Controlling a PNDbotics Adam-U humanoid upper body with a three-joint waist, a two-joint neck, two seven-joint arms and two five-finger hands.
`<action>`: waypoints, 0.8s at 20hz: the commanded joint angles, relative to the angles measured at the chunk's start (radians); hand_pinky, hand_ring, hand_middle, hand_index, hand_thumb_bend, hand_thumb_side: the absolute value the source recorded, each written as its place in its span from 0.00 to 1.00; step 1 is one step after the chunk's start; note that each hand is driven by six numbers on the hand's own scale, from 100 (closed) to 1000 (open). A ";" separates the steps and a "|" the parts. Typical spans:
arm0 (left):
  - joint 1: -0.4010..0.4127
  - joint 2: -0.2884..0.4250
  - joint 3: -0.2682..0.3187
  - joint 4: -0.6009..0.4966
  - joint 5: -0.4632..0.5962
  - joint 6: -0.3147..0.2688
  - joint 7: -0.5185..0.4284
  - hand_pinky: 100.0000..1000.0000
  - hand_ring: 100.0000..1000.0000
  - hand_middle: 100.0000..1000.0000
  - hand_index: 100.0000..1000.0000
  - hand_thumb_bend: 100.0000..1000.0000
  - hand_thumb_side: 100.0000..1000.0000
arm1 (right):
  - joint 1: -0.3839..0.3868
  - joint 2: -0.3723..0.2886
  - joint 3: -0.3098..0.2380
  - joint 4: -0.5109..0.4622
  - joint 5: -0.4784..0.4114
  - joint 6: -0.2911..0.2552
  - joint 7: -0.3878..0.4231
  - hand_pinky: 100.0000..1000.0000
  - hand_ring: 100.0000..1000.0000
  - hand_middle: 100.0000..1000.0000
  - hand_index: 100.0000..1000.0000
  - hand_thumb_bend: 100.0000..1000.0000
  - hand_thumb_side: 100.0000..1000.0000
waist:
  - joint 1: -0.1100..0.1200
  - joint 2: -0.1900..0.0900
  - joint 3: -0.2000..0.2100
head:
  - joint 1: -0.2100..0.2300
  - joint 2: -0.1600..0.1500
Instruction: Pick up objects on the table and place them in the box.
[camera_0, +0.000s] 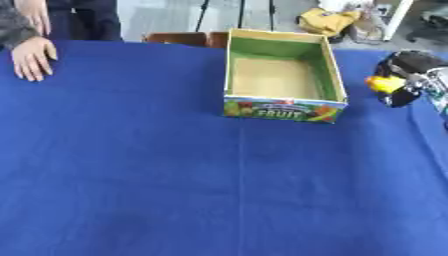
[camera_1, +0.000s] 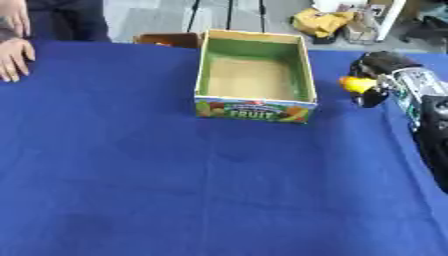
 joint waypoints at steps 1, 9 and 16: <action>-0.003 0.022 0.007 -0.016 0.000 -0.002 -0.003 0.58 0.56 0.56 0.74 0.47 0.74 | -0.025 -0.030 0.001 -0.034 -0.006 -0.006 0.005 0.59 0.67 0.60 0.66 0.06 0.00 | 0.000 -0.026 -0.004 | 0.000 0.009; -0.001 0.026 0.009 -0.015 -0.002 -0.004 -0.002 0.58 0.56 0.56 0.74 0.48 0.74 | -0.035 -0.028 0.005 -0.054 -0.010 -0.009 0.012 0.59 0.67 0.60 0.66 0.06 0.00 | -0.011 -0.041 -0.007 | -0.001 0.011; 0.002 0.030 0.009 -0.013 -0.002 -0.006 -0.002 0.58 0.56 0.56 0.74 0.48 0.74 | -0.051 -0.026 0.010 -0.075 -0.013 -0.015 0.010 0.60 0.68 0.60 0.66 0.07 0.00 | -0.023 -0.056 -0.011 | -0.001 0.016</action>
